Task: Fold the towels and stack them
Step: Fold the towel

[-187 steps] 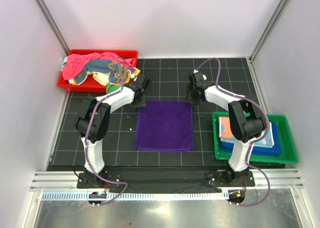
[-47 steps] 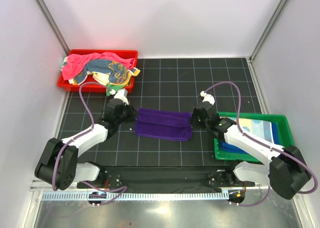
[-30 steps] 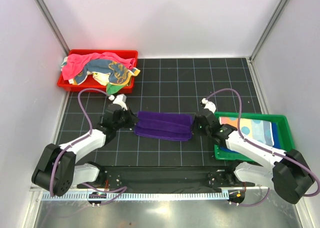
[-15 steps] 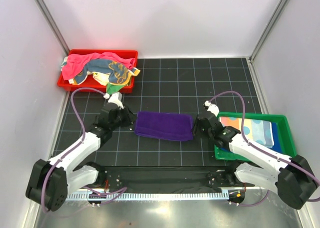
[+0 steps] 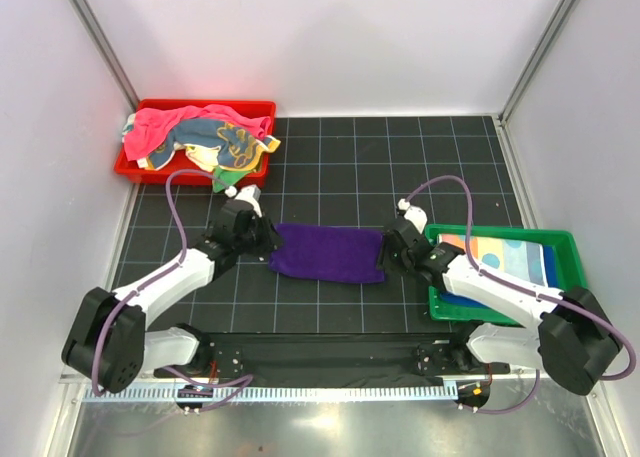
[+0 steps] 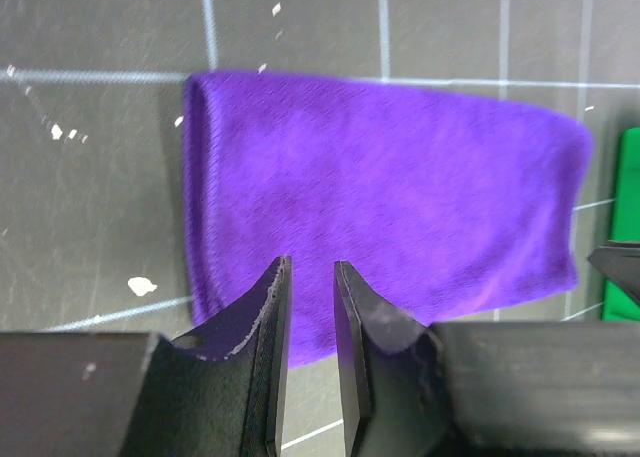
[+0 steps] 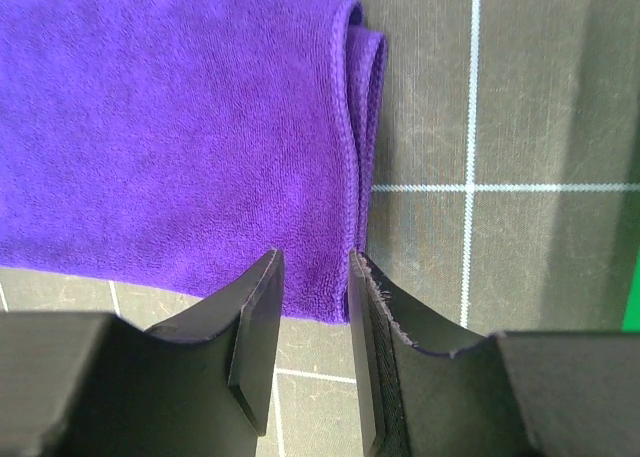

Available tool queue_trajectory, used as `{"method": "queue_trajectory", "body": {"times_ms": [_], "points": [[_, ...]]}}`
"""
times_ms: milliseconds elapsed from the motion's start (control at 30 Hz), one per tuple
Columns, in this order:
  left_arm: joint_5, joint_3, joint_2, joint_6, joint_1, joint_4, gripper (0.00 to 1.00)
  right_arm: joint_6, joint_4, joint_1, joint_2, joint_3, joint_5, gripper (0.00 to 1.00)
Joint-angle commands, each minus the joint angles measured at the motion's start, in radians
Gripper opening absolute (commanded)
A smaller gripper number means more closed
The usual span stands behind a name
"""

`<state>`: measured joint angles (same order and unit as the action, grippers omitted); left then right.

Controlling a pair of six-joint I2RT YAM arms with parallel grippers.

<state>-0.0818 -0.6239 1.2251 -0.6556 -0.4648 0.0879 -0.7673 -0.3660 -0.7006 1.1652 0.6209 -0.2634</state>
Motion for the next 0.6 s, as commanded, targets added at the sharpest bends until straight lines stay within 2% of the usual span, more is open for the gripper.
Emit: {"method": "queue_trajectory", "body": {"times_ms": [0,367,567], "points": [[-0.006,0.021,-0.004,-0.018,0.000,0.013,0.27,-0.047,0.025,-0.011,-0.004,-0.021,-0.025,0.39],[0.057,0.102,-0.059,-0.065,-0.002,0.072,0.45,-0.087,0.024,-0.017,-0.035,-0.070,-0.013,0.42],[0.047,0.145,-0.107,-0.096,-0.002,0.073,0.48,-0.122,0.044,-0.030,-0.041,-0.102,0.007,0.43]]}}
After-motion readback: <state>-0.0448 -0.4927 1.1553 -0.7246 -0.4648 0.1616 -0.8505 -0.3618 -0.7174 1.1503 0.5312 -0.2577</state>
